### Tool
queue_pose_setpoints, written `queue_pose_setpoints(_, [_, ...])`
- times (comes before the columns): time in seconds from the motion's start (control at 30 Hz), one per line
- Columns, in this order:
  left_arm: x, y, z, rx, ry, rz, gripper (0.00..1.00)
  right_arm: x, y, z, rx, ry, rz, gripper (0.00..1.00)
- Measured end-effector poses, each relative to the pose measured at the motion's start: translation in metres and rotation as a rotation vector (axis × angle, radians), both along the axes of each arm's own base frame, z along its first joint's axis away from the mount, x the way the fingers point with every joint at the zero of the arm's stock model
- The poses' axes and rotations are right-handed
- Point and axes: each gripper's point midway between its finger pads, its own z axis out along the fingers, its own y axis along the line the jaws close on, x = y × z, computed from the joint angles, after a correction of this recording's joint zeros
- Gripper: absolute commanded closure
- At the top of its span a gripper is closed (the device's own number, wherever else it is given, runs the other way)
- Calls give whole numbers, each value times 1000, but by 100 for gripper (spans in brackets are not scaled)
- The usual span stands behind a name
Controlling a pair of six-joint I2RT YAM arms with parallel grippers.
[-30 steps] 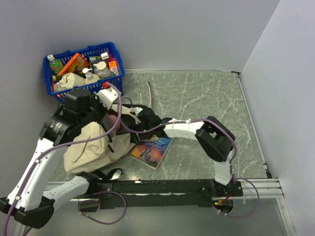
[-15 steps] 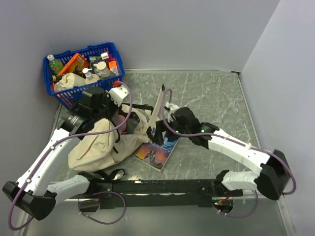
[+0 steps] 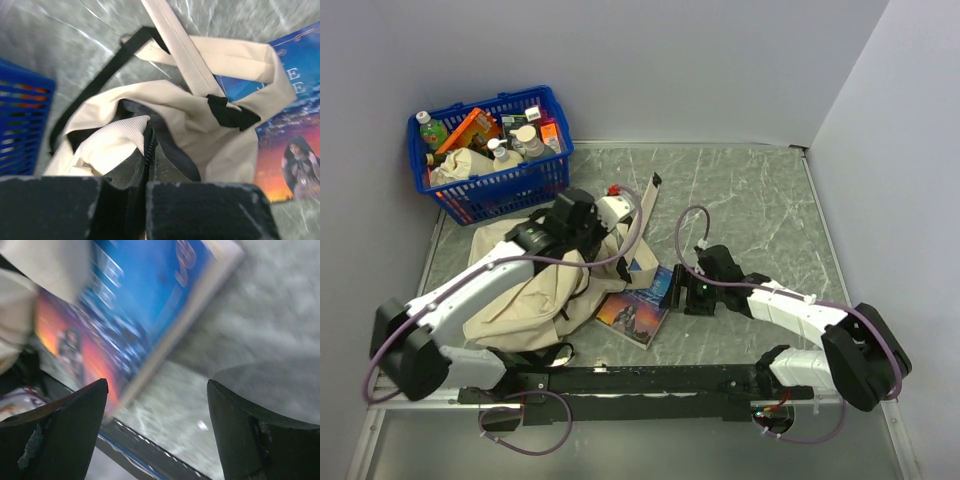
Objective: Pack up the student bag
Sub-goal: Pick up the book from the center of the board.
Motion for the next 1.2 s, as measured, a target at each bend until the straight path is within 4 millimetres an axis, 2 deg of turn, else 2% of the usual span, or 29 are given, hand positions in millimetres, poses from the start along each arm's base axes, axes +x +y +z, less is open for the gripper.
queue_pose_setpoints(0.1, [9,-11,-32,37,55,14,99,14,10,7,50,-18,-16,16])
queue_pose_setpoints(0.23, [14,-25,-65,71,113,7,99,25,24,14,125,-26,-30,17])
queue_pose_setpoints(0.47, [5,-40,-110,116,211,-23,99,32,34,6,169,44,-64,20])
queue_pose_setpoints(0.67, [-4,-37,-145,130,279,-7,99,39,37,9,173,54,-87,20])
queue_pose_setpoints(0.97, [0,-36,-174,132,289,18,99,43,36,9,185,84,-154,24])
queue_pose_setpoints(1.2, [2,-37,-178,120,278,17,99,46,38,6,211,112,-204,26])
